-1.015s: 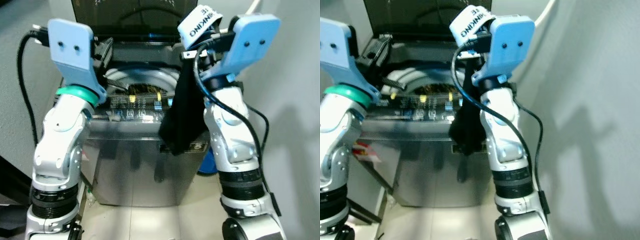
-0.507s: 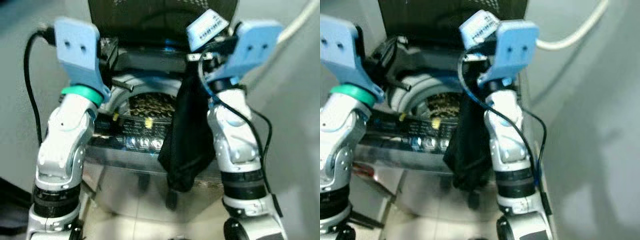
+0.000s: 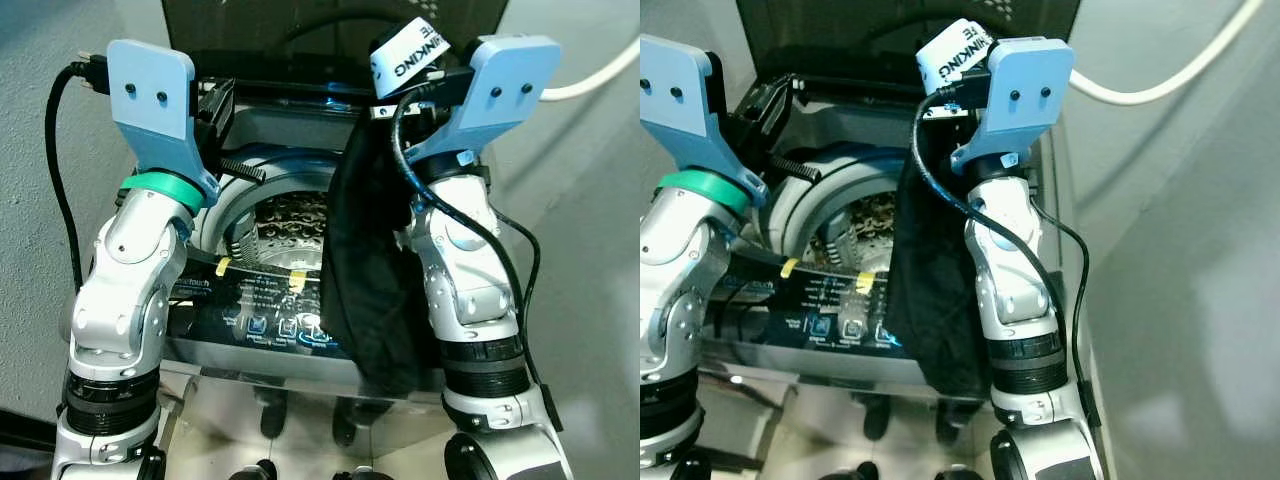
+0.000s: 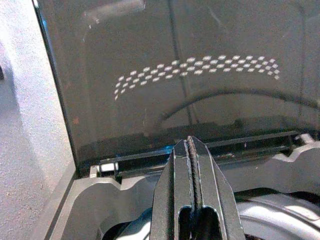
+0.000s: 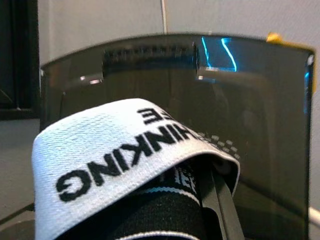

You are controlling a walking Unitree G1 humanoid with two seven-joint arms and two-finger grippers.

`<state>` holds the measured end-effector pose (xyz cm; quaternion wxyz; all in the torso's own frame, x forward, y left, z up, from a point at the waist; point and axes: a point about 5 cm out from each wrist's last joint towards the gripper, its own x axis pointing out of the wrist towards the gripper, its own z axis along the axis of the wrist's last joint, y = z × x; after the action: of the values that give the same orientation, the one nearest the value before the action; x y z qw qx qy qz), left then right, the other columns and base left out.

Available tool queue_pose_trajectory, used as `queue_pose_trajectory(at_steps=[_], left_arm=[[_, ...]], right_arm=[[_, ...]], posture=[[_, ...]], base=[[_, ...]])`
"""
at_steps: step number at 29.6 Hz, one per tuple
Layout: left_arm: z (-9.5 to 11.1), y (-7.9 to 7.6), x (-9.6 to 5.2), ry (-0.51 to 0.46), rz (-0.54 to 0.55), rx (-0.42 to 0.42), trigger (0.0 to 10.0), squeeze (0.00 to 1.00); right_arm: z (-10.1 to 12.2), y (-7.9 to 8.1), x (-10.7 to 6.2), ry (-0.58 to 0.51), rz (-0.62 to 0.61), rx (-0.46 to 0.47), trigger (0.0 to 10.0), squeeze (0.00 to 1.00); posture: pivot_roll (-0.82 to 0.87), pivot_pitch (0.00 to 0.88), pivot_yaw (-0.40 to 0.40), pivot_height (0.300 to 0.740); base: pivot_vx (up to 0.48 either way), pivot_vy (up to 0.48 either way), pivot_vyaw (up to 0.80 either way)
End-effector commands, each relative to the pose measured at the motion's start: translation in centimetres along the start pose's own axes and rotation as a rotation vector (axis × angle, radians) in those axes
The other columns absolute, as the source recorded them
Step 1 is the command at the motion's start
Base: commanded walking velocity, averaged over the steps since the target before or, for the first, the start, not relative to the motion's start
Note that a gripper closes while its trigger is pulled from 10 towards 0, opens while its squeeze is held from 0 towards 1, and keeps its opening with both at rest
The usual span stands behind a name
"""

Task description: Clothes washing

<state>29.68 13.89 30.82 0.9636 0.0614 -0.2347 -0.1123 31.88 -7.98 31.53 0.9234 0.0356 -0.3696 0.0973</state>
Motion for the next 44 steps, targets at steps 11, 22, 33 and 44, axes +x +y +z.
queue_pose_trajectory(at_steps=[11, 22, 33, 44], left_arm=[[0.8, 0.1, -0.1, -0.071, -0.064, 0.093, 10.0, 0.00], [0.8, -3.8, -3.2, -0.023, -0.613, -0.094, 10.0, 0.00], [-1.9, 2.1, 3.0, 0.031, -0.163, -0.002, 10.0, 0.00], [-1.8, -4.3, -4.6, 0.143, -0.701, -0.154, 10.0, 0.00]], right_arm=[[0.9, 1.2, 0.3, -0.045, 0.112, 0.009, 10.0, 0.00], [6.9, 2.7, 5.4, -0.277, 0.252, 0.217, 10.0, 0.00], [8.6, 2.9, 7.9, -0.286, 0.296, 0.279, 10.0, 0.00], [-5.5, 5.9, 5.0, 0.228, 0.278, -0.135, 10.0, 0.00]], posture=[[0.09, 0.033, 0.037, 0.740], [0.08, 0.010, 0.039, 0.740], [0.05, 0.016, 0.040, 0.740], [0.09, 0.041, 0.033, 0.740]], base=[[0.000, 0.000, 0.00], [0.000, 0.000, 0.00], [0.000, 0.000, 0.00], [0.000, 0.000, 0.00]])
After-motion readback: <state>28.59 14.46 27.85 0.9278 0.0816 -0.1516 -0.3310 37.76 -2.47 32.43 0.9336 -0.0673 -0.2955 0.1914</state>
